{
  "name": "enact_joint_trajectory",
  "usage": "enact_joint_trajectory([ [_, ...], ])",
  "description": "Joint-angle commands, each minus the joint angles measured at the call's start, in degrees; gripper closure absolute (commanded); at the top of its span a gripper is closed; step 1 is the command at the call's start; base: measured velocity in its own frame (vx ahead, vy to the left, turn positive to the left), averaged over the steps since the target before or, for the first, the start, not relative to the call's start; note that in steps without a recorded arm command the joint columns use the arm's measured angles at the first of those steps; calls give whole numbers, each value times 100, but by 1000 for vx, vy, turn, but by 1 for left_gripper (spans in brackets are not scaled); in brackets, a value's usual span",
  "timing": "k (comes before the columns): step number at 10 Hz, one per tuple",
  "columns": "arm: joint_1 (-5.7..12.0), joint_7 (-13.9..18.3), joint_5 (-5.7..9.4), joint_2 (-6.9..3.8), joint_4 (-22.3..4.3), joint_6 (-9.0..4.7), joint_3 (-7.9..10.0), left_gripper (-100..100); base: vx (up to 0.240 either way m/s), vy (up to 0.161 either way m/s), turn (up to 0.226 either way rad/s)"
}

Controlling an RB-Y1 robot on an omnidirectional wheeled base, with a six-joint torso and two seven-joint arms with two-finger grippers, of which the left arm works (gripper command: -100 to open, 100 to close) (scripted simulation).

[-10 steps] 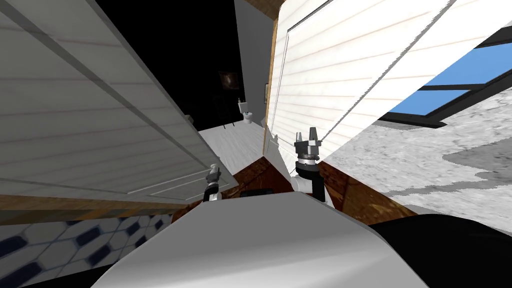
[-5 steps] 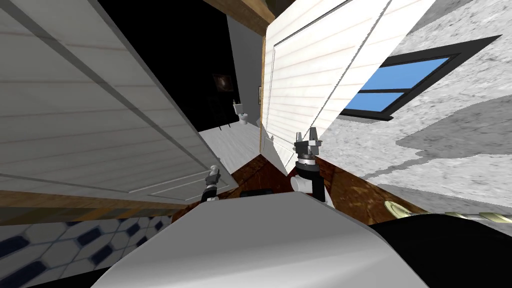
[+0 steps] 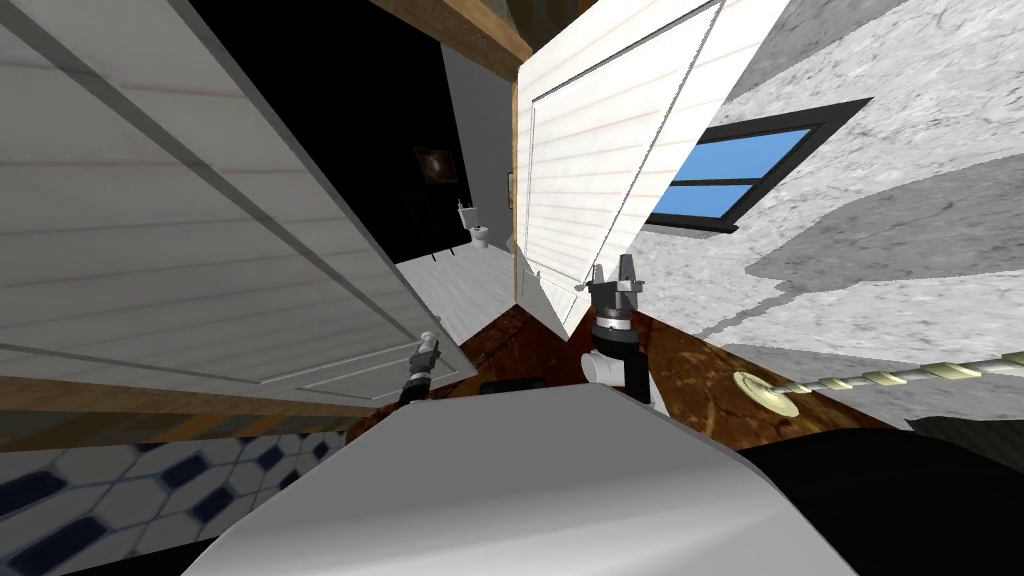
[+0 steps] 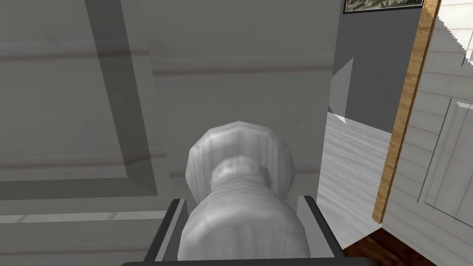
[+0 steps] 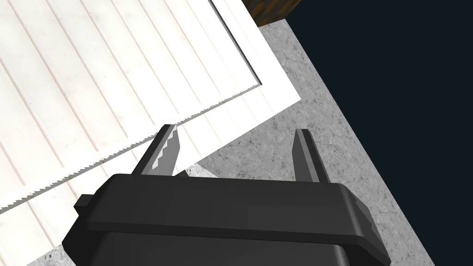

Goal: Pull the door open

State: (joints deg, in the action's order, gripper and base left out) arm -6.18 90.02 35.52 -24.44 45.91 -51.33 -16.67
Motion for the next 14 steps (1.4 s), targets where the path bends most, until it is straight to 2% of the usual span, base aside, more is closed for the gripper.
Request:
enact_joint_trajectory([
  [1,-57,106,-50,-64,27,-88,-94,100,-226,37,-118],
  [4,-217,396,-187,-290,80,-312,-352,100,-254,36,-121],
  [7,-334,608,-287,-456,119,-476,-540,100,-243,69,-103],
  [8,-314,568,-274,-414,76,-430,-520,100,-96,26,-22],
  [9,-363,656,-314,-465,43,-531,-607,100,-143,27,-141],
  [14,-462,913,-407,-667,-55,-871,-811,100,-210,47,-137],
])
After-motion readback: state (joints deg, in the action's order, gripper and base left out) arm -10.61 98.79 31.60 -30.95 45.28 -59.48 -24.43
